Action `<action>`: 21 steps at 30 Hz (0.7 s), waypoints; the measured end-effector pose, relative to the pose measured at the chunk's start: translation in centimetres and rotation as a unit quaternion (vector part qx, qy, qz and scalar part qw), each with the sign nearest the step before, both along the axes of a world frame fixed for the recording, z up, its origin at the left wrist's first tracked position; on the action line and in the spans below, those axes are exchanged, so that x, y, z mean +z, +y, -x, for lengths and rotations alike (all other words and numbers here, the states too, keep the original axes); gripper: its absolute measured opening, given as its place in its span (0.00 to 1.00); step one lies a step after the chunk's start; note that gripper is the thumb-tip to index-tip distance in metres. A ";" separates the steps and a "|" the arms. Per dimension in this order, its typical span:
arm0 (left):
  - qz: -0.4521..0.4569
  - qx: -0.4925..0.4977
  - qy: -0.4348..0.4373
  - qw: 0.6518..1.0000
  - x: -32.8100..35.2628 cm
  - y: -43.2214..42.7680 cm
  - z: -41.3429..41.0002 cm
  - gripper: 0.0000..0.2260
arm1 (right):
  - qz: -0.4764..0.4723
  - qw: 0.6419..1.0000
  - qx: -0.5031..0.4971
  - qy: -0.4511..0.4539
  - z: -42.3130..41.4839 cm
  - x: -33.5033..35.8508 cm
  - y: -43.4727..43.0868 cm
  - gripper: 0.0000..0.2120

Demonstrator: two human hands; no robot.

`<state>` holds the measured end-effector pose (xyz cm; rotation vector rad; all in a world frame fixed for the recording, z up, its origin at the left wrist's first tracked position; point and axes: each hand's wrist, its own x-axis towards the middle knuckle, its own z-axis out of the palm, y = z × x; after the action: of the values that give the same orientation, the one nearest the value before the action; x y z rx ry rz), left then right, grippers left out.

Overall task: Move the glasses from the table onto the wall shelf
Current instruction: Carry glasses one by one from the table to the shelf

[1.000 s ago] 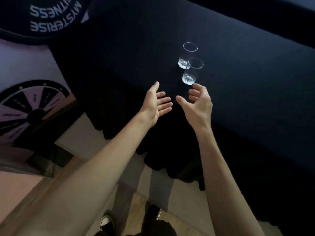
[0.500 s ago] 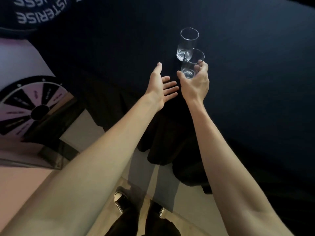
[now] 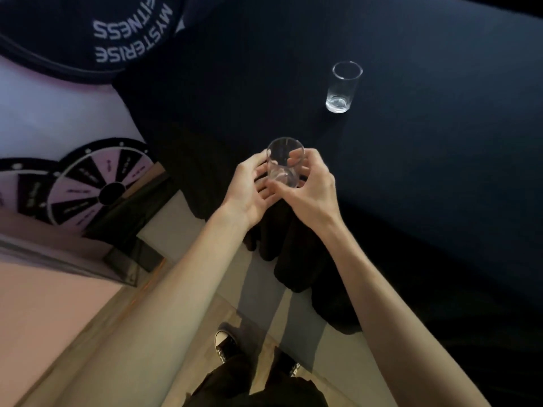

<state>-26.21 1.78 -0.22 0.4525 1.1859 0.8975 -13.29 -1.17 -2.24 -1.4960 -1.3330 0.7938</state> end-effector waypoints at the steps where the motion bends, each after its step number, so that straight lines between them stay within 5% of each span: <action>1: 0.003 0.015 0.000 1.000 -0.3 -1.2 1.3 0.19 | 0.003 1.000 0.021 0.001 1.0 -0.3 -0.8 0.24; 15: -0.028 0.183 0.023 0.982 0.8 -18.2 19.9 0.25 | 0.039 0.958 0.285 -0.006 20.0 0.6 -10.9 0.26; 21: -0.050 0.322 0.019 0.945 2.2 -30.8 31.1 0.23 | 0.007 0.913 0.406 -0.043 32.4 2.4 -20.6 0.26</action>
<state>-57.28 -29.07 1.99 0.1537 1.3529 1.5211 -45.68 -21.81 0.16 -0.9535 -2.0547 1.2528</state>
